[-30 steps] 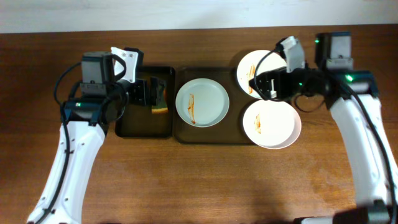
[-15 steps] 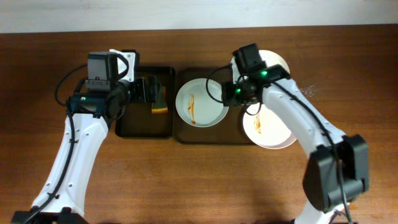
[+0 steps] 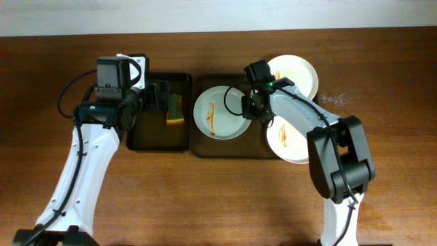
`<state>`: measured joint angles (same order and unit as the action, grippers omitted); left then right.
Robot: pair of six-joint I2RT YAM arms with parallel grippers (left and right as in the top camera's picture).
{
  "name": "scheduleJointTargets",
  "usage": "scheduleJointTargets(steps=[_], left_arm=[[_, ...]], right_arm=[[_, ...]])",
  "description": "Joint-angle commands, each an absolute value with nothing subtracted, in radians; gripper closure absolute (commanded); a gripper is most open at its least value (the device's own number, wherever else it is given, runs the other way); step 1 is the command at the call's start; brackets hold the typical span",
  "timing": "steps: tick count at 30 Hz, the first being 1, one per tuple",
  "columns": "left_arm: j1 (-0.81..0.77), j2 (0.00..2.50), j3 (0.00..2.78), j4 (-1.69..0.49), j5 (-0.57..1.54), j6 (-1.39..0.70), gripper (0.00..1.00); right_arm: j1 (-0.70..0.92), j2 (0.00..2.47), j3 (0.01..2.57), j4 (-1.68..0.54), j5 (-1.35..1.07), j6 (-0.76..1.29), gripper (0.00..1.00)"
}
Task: Clean dirty plates on tray and stack at the side
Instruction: 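Reach the left gripper to the sponge and the right gripper to the middle plate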
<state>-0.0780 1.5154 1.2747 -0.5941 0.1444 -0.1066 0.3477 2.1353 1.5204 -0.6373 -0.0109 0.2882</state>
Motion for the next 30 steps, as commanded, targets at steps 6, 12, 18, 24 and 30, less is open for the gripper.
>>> scheduleJointTargets(steps=[6,12,18,24,30], left_arm=[[-0.075,1.528,1.291,-0.591,0.133,-0.119,0.00],[-0.075,1.528,1.291,-0.584,0.133,-0.119,0.00],[-0.076,1.584,1.291,-0.584,0.134,-0.121,0.11],[-0.089,1.757,1.291,-0.508,0.138,-0.224,0.32],[-0.124,1.891,1.291,-0.452,0.134,-0.223,0.35]], right_arm=[[0.390,2.150,1.535,-0.599,0.012,0.297,0.72],[0.391,2.150,1.523,-0.604,0.012,0.297,0.57],[0.392,2.151,1.479,-0.562,0.012,0.297,0.61],[0.392,2.151,1.479,-0.559,0.012,0.297,0.93],[0.389,2.151,1.479,-0.579,-0.043,0.296,0.96]])
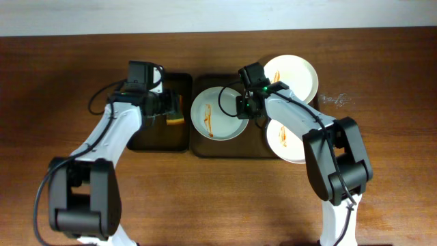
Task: Clean dirty plates on tray and stack at the side
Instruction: 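Reach the left gripper to the sponge and the right gripper to the middle plate, then grasp the green-yellow sponge with the left gripper and lift it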
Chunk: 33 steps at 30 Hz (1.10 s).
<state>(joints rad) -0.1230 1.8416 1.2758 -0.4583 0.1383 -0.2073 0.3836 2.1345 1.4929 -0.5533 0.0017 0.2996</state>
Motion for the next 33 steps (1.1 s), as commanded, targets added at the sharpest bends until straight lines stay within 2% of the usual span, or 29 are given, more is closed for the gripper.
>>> scheduleJointTargets(steps=[1,3,4,5,6,13,15,17,21,33], left_arm=[[-0.124,1.910,1.291,-0.452,0.136,-0.223,0.36],[-0.125,1.936,1.291,-0.448,0.138,-0.208,0.40],[-0.125,1.950,1.291,-0.444,0.138,-0.208,0.45],[-0.124,1.968,1.291,-0.433,0.137,-0.208,0.57],[-0.124,1.983,1.291,-0.418,0.134,-0.208,0.62],[-0.134,2.059,1.291,-0.297,0.133,-0.209,0.67],[-0.146,2.060,1.291,-0.273,0.133,-0.208,0.80],[-0.148,2.060,1.291,-0.270,0.130,-0.209,1.00],[-0.148,2.033,1.298,-0.296,0.177,-0.208,1.00],[-0.148,1.750,1.315,-0.462,0.255,-0.178,1.00]], right_arm=[[0.382,2.151,1.479,-0.587,-0.074,0.295,0.96],[0.360,2.151,1.479,-0.597,-0.122,0.293,0.96],[0.349,2.151,1.479,-0.601,-0.140,0.293,0.96],[0.339,2.151,1.479,-0.605,-0.147,0.293,0.96],[0.339,2.151,1.479,-0.606,-0.147,0.293,0.96],[0.340,2.151,1.479,-0.602,-0.142,0.293,0.96],[0.340,2.151,1.479,-0.600,-0.142,0.293,0.96],[0.340,2.152,1.479,-0.595,-0.142,0.293,0.96],[0.340,2.152,1.479,-0.591,-0.142,0.293,0.96],[0.340,2.165,1.479,-0.590,-0.147,0.286,0.96]])
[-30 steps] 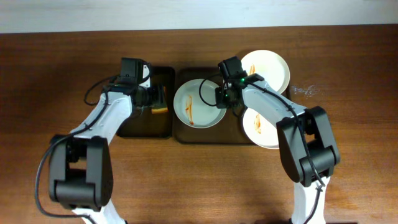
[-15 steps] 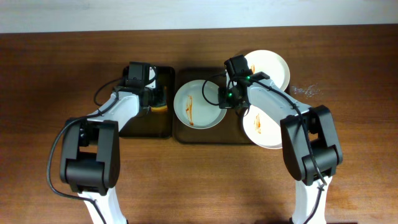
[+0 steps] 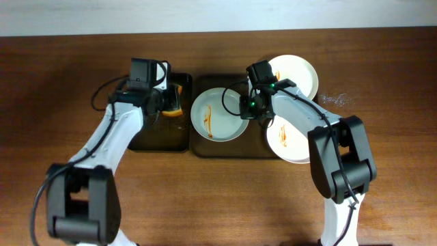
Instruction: Clean dirty plates on tray and stack at the side
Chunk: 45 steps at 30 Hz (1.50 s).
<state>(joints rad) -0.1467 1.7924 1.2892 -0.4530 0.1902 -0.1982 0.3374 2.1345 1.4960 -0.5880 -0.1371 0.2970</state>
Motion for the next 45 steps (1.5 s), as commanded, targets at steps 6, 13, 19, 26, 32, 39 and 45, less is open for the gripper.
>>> scheduleJointTargets(steps=[6,13,19,26,32,39,45], left_arm=[[-0.148,1.751,1.314,-0.488,0.266,-0.158,1.00],[-0.149,1.751,1.314,-0.468,0.272,-0.133,1.00],[-0.255,1.751,1.314,-0.414,0.253,-0.133,1.00],[-0.392,1.862,1.314,-0.323,0.065,-0.224,1.00],[-0.421,2.020,1.314,-0.226,0.022,-0.337,1.00],[-0.510,2.128,1.314,-0.224,0.022,-0.380,1.00],[-0.531,2.128,1.315,-0.311,0.186,-0.539,1.00]], right_arm=[[0.341,2.173,1.479,-0.580,-0.147,0.286,0.88],[0.341,2.206,1.479,-0.571,-0.209,0.286,0.96],[0.307,2.194,1.487,-0.628,-0.250,0.357,0.96],[0.269,2.172,1.487,-0.717,-0.202,0.383,0.96],[0.226,2.172,1.486,-0.733,-0.205,0.371,0.96],[0.215,2.172,1.486,-0.711,-0.225,0.326,0.96],[0.215,2.172,1.486,-0.703,-0.225,0.326,0.96]])
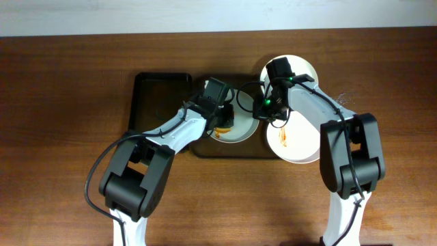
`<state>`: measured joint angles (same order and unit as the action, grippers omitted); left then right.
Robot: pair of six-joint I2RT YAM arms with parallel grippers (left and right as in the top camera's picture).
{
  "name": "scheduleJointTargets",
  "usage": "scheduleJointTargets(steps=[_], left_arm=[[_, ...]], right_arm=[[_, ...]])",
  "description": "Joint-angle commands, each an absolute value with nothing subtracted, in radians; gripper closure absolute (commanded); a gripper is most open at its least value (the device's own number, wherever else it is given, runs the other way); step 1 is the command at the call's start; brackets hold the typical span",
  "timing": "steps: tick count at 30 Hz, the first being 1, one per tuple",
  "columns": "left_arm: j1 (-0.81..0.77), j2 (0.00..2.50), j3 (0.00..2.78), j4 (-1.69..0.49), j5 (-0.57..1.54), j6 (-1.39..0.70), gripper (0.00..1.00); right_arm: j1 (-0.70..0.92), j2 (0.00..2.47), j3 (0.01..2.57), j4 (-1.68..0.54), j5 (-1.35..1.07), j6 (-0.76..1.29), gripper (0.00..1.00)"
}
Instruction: Clean dirty plates on tray and stack at the side
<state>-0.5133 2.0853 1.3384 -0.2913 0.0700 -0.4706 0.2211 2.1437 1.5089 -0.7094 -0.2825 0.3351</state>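
Observation:
A white dirty plate (pixel 243 129) lies on the dark right tray (pixel 232 149), mostly covered by my left arm. My left gripper (pixel 222 125) is over the plate's middle, shut on a yellow-orange sponge (pixel 222 130) that presses on the plate. My right gripper (pixel 261 111) sits at the plate's right rim and appears shut on it. A second plate with orange streaks (pixel 292 142) lies off the tray's right end. A clean white plate (pixel 304 70) rests behind it.
The dark left tray (pixel 162 102) lies left of the plate tray with nothing in it. A small whitish smear (pixel 339 100) marks the wooden table to the right of the plates. Both arms cross above the trays.
My left gripper has gone with the sponge from the left tray's back right corner to the top of the dirty plate. The plate and my right gripper have shifted a little to the right.
First my left gripper was in the left tray at the sponge while my right gripper stayed at the dirty plate's right rim. The sponge then stood nearer the tray's right edge, then at its back corner in the gripper. Now it rests on the plate, and the left tray is empty.

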Motion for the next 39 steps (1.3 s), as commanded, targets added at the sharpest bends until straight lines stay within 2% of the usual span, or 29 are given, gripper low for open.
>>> scheduleJointTargets(steps=[1,5,6,8,11,12,13,14,15,17,22,25,27,29,34,39], left_arm=[[-0.525,2.128,1.315,-0.283,0.160,-0.542,1.00],[-0.501,2.128,1.315,-0.102,-0.202,-0.529,1.00],[-0.499,2.128,1.315,-0.075,-0.233,-0.513,1.00],[-0.494,2.128,1.314,-0.066,-0.234,-0.484,1.00],[-0.494,2.127,1.315,-0.187,-0.167,-0.485,1.00],[-0.494,2.125,1.316,-0.222,-0.081,-0.485,1.00],[-0.494,2.122,1.338,-0.307,0.191,-0.485,1.00],[-0.497,2.122,1.357,-0.385,0.356,-0.485,1.00],[-0.500,2.122,1.357,-0.400,0.382,-0.485,1.00],[-0.502,2.122,1.357,-0.411,0.384,-0.485,1.00],[-0.496,2.122,1.357,-0.271,0.090,-0.485,1.00],[-0.473,2.120,1.366,-0.252,-0.007,-0.483,1.00],[-0.437,2.111,1.446,-0.364,0.061,-0.480,1.00],[-0.396,2.091,1.614,-0.593,0.159,-0.408,1.00],[-0.342,2.064,1.950,-1.032,0.179,-0.240,1.00],[-0.220,2.062,2.038,-1.192,0.189,-0.218,1.00]], right_arm=[[0.215,2.172,1.486,-0.703,-0.225,0.326,0.96],[0.215,2.172,1.486,-0.703,-0.225,0.326,0.96],[0.216,2.172,1.486,-0.703,-0.225,0.326,0.96],[0.216,2.172,1.486,-0.703,-0.225,0.326,0.96],[0.216,2.172,1.486,-0.701,-0.225,0.326,0.96],[0.216,2.172,1.486,-0.699,-0.225,0.326,0.96],[0.216,2.172,1.486,-0.700,-0.225,0.326,0.96],[0.216,2.172,1.486,-0.700,-0.225,0.326,0.96],[0.216,2.172,1.486,-0.699,-0.226,0.326,0.96],[0.216,2.172,1.486,-0.700,-0.226,0.326,0.96],[0.216,2.172,1.486,-0.701,-0.229,0.326,0.96],[0.216,2.172,1.486,-0.701,-0.233,0.327,0.96],[0.216,2.172,1.486,-0.701,-0.237,0.326,0.96],[0.216,2.172,1.486,-0.700,-0.244,0.326,0.96],[0.216,2.172,1.486,-0.700,-0.266,0.310,0.96],[0.216,2.148,1.487,-0.706,-0.331,0.273,0.96]])
